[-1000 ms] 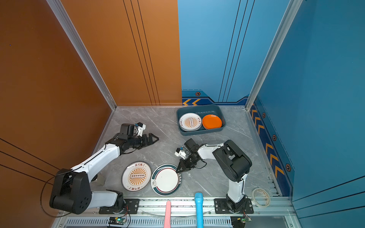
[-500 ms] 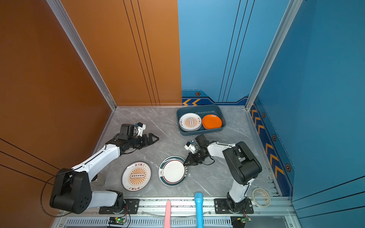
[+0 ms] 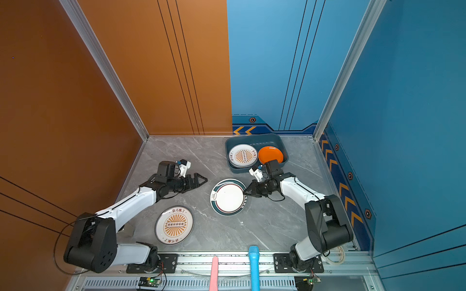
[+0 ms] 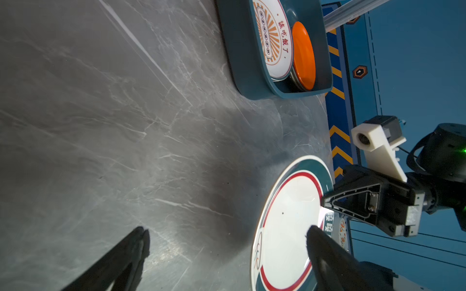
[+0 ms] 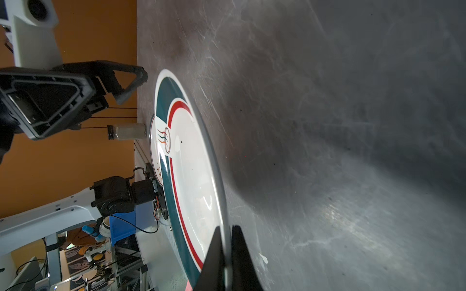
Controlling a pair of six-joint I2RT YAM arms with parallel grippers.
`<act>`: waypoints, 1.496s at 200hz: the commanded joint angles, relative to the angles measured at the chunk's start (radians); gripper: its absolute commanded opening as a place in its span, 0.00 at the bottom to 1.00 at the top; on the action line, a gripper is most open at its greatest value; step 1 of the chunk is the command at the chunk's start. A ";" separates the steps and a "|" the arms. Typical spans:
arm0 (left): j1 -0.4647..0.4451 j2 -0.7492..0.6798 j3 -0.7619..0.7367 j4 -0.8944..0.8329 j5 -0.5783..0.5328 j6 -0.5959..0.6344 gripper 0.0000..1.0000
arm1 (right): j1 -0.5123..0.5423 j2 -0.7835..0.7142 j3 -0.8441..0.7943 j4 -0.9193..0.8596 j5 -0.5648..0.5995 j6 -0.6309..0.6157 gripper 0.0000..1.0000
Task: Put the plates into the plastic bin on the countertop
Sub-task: 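Grasp the green-rimmed white plate edge with the right gripper and drag it toward the bin, then tilt the green-rimmed plate up with the right gripper while the left grasps its rim, then carry the green-rimmed plate into the bin with the right gripper while the left releases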
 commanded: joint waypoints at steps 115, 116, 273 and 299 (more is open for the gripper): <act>-0.125 0.013 -0.108 0.375 0.185 -0.176 0.30 | -0.031 -0.007 0.104 0.064 -0.085 0.132 0.00; -0.125 0.014 -0.108 0.376 0.186 -0.176 0.29 | -0.030 -0.007 0.104 0.065 -0.085 0.133 0.00; -0.133 0.033 -0.065 0.406 0.211 -0.221 0.00 | 0.044 0.018 0.095 0.201 -0.164 0.170 0.39; -0.133 0.036 -0.057 0.406 0.214 -0.222 0.00 | 0.062 0.036 0.088 0.260 -0.177 0.202 0.39</act>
